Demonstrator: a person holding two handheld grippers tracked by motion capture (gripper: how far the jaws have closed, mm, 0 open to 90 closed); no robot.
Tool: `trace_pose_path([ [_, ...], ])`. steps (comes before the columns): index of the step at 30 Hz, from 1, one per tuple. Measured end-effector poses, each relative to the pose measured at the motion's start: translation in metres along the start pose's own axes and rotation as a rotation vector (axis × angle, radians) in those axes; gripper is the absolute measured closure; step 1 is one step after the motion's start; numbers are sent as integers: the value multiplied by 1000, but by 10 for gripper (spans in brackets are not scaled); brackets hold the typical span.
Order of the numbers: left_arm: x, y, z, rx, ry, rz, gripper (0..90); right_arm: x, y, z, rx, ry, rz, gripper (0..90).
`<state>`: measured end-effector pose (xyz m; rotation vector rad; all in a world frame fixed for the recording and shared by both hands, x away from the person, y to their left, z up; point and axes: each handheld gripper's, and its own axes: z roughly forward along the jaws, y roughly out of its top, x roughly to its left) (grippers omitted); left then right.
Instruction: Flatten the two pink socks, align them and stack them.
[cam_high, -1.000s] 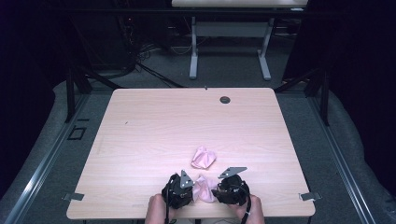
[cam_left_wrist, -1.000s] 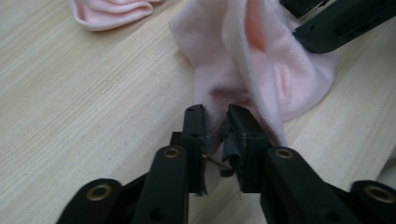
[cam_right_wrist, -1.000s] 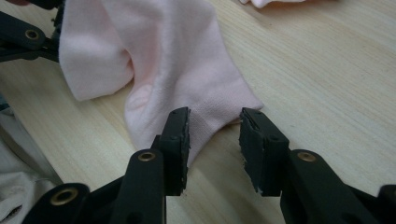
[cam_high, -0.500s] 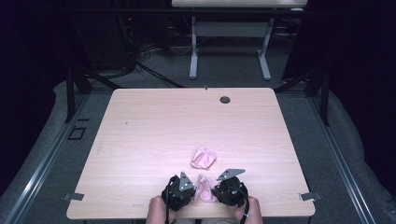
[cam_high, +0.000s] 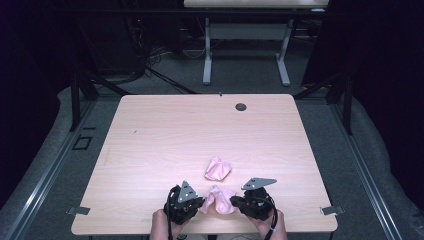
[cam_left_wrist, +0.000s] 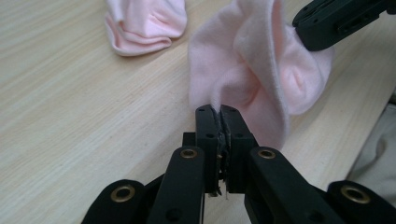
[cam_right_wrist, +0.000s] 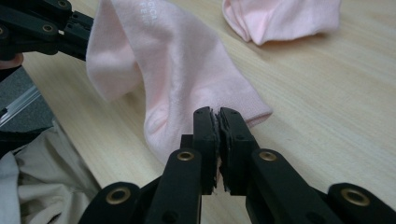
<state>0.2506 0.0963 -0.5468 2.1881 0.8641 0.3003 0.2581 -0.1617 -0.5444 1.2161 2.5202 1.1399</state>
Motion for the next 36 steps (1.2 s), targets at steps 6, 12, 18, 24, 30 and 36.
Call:
trace_pose_path([
  [6,17,-1,-19,10,-2,-30,876,-2,5,-20,-8,-9,-14,858],
  [12,27,1,-17,96,-32,-10,875,-5,9,-21,34,-5,-36,859],
  [18,33,1,4,208,-46,-3,815,-10,8,-5,119,-20,-51,848],
  [24,35,-6,-4,187,-27,-76,515,-14,-1,3,157,-17,-47,645],
  [30,36,-11,-10,176,13,-138,524,-15,-4,-9,123,-76,20,563],
  [36,24,-11,1,214,-5,-121,625,-3,-10,0,156,-94,32,599],
])
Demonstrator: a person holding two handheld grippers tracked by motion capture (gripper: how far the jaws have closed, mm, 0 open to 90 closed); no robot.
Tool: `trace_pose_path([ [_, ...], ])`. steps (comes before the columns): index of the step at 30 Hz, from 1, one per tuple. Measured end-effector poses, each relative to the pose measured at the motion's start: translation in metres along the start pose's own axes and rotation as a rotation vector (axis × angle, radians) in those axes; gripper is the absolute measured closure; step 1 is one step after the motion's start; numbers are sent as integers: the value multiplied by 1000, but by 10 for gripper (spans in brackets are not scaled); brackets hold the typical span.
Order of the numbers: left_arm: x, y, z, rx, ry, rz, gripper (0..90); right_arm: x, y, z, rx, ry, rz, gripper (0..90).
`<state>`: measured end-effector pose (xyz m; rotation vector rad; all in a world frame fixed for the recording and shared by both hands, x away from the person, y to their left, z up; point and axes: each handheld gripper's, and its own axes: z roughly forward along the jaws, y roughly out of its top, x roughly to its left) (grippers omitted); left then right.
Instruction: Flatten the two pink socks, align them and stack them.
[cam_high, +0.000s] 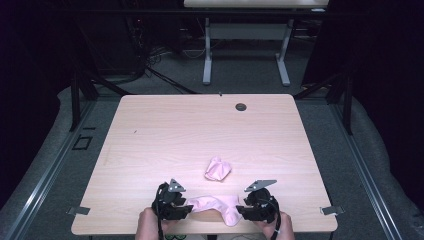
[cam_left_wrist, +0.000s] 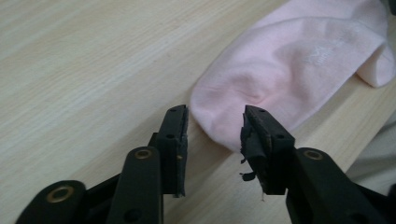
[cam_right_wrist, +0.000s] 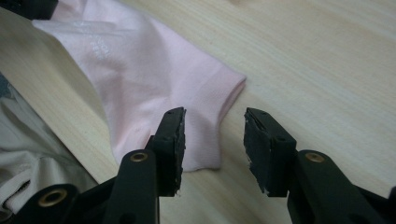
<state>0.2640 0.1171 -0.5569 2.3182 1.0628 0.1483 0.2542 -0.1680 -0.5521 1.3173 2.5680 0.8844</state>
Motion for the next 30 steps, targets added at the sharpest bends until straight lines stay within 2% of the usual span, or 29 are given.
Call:
trace_pose_path([
  [4,-7,1,5,18,24,37,677,4,-2,5,26,-16,-23,653],
  [5,-10,1,7,16,47,50,704,5,-3,7,11,-10,-9,677],
  [6,-11,0,7,13,42,57,738,4,-3,8,18,-7,-20,711],
  [8,-13,1,8,13,58,79,791,6,-5,9,2,-17,-6,760],
  [11,-15,1,9,8,80,105,873,5,-6,9,6,-5,-7,824],
  [12,-15,1,9,7,75,108,889,4,-7,9,-2,1,-5,836],
  [15,-14,0,9,-7,85,118,900,4,-7,7,-20,-2,-14,849],
  [16,-13,-1,9,-9,90,118,900,5,-7,6,-38,3,-4,851],
  [17,-12,-1,8,-11,92,115,900,4,-7,4,-33,-3,-23,852],
  [22,-6,3,-4,-25,120,141,900,2,-2,-9,-66,8,-29,852],
  [26,-3,7,-11,-20,131,163,900,-1,2,-16,-58,4,-42,851],
  [30,-6,3,-2,8,131,180,900,-4,4,-8,-19,7,-65,846],
])
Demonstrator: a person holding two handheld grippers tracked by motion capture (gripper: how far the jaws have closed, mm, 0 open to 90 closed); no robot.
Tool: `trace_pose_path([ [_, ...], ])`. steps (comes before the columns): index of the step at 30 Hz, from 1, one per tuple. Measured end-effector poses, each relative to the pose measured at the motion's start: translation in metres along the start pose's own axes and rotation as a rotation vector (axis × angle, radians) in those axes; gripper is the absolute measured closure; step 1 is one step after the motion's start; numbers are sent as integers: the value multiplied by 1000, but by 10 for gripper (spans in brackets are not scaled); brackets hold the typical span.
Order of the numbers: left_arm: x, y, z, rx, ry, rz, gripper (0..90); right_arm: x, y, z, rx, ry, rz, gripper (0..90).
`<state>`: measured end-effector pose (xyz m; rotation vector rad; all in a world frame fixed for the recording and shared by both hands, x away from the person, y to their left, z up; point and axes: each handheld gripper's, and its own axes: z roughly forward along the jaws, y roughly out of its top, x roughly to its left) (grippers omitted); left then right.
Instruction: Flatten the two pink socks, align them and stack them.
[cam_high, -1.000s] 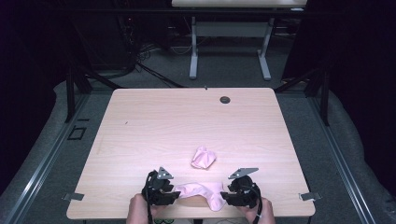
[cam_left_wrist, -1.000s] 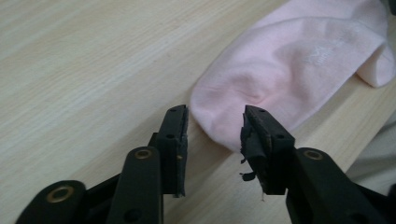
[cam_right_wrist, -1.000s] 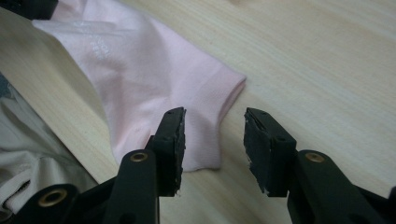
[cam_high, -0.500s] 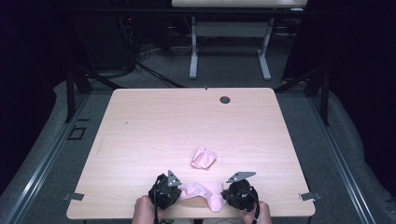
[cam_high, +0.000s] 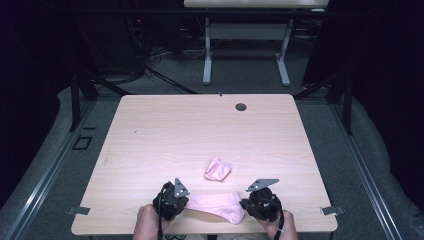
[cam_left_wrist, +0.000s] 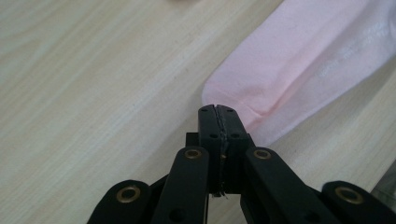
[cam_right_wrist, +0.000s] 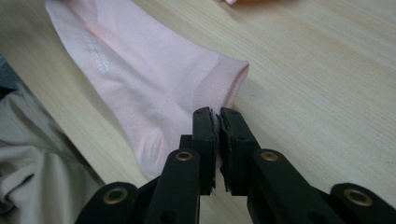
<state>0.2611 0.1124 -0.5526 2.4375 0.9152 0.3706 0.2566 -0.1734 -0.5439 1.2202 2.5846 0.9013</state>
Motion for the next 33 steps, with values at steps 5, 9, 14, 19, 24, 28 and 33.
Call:
trace_pose_path([
  [5,-3,-5,4,-4,-10,-4,895,0,-2,12,23,-17,-25,833],
  [9,3,-6,0,-33,-26,-39,670,-1,-3,12,37,-14,-29,713],
  [14,16,-3,-5,-77,-19,-106,329,-10,1,4,-42,20,3,430],
  [19,32,5,-5,-126,-25,-144,194,-23,15,-2,-96,10,31,269],
  [24,49,20,2,-148,-41,-158,149,-36,38,1,-125,0,38,171],
  [28,59,32,13,-150,-72,-179,183,-45,53,8,-123,15,41,205],
  [33,67,46,28,-147,-77,-180,341,-54,69,21,-113,9,52,295],
])
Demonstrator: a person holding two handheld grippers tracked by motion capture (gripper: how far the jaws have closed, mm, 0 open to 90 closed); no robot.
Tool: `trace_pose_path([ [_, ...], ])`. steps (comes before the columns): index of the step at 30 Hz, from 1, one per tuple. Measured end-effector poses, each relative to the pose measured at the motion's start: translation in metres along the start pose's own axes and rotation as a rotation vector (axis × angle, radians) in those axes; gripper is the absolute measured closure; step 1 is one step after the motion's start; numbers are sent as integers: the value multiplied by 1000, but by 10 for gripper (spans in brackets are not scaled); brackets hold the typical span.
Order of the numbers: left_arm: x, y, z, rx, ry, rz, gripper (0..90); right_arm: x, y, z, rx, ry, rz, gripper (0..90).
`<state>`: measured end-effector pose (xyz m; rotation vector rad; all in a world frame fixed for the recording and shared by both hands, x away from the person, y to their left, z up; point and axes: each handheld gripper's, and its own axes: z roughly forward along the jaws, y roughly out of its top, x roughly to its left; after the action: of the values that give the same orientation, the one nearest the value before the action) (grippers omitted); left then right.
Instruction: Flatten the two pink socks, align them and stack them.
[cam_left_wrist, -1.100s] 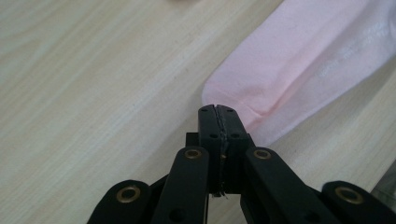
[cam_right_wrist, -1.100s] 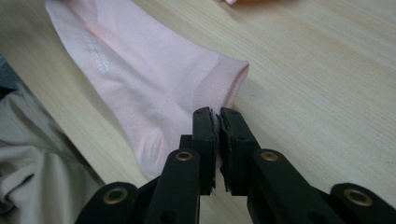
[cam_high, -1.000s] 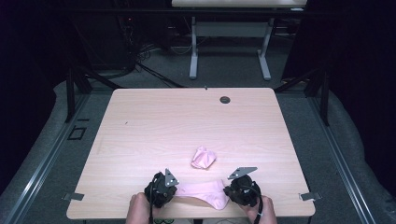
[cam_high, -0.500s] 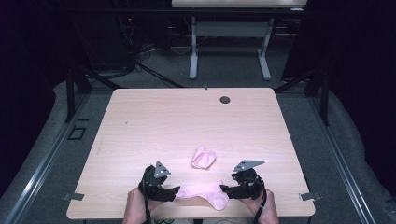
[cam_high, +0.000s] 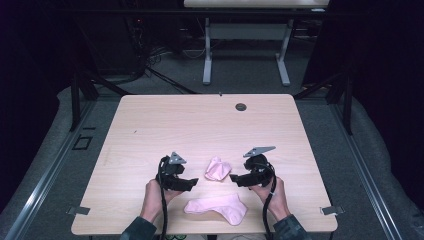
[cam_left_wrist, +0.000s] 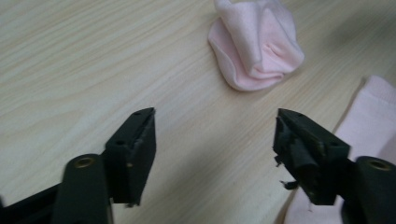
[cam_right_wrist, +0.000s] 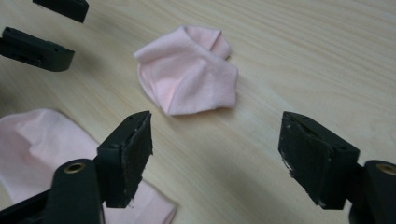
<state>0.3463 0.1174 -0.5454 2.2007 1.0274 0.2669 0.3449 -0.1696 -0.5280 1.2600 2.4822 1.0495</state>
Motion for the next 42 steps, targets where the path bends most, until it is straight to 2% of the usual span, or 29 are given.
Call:
trace_pose_path([
  [2,2,5,8,14,9,0,397,-2,4,6,6,-2,5,352],
  [3,3,7,12,24,19,-3,423,-3,6,9,5,-9,-4,416],
  [6,7,13,22,23,-5,-31,466,-6,9,17,23,-16,3,473],
  [12,2,25,34,45,-41,5,516,-11,11,31,23,5,45,531],
  [13,1,26,37,52,-34,9,519,-12,11,33,24,11,50,534],
  [15,0,28,39,57,-48,15,528,-13,12,36,38,10,48,542],
  [17,-2,29,41,66,-41,24,543,-12,13,41,34,10,46,559],
  [25,-6,30,50,93,-59,43,598,-12,14,52,68,15,56,673],
  [27,-7,31,51,97,-78,49,631,-12,14,54,80,15,50,714],
  [31,-10,32,55,105,-81,51,701,-10,14,58,94,14,41,793],
  [36,-14,33,57,108,-63,63,845,-9,10,61,95,26,47,887],
  [39,-15,33,57,106,-58,70,886,-9,9,61,89,25,43,882],
  [42,-15,33,57,105,-57,75,894,-12,10,57,57,18,54,750],
])
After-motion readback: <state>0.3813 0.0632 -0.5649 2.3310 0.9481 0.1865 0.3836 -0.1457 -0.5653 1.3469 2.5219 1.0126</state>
